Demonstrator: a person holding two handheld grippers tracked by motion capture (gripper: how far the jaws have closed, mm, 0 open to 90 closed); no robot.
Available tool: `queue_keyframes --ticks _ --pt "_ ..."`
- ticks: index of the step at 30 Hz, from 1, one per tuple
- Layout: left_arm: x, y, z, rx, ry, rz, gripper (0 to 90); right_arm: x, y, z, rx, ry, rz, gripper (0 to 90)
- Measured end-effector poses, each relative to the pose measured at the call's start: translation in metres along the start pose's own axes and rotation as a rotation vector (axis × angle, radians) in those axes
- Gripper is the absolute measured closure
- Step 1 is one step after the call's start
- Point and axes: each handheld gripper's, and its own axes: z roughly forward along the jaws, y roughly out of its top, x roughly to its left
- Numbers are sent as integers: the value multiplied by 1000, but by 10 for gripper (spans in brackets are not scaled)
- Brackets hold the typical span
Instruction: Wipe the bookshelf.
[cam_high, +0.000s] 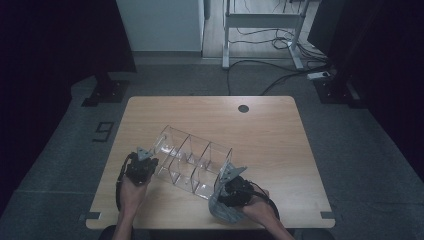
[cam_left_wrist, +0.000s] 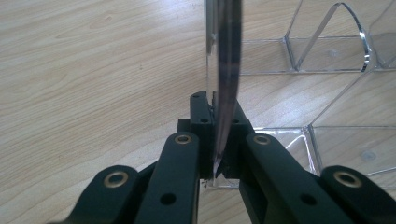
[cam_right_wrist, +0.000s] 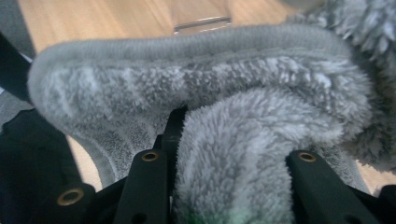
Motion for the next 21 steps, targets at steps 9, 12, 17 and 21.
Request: queue_keyframes --ticks 9,12,17,21 --pt "0 0 0 0 -4 3 869 12 -2 0 4 31 -19 634" --pt "2 0 0 -2 -14 -1 869 10 -2 -1 11 27 -27 642" --pt "4 -1 0 -4 -25 3 868 6 -2 -10 16 -10 -31 649" --pt "5 -2 0 -9 -36 2 867 -3 -2 -21 -8 -44 -16 651"
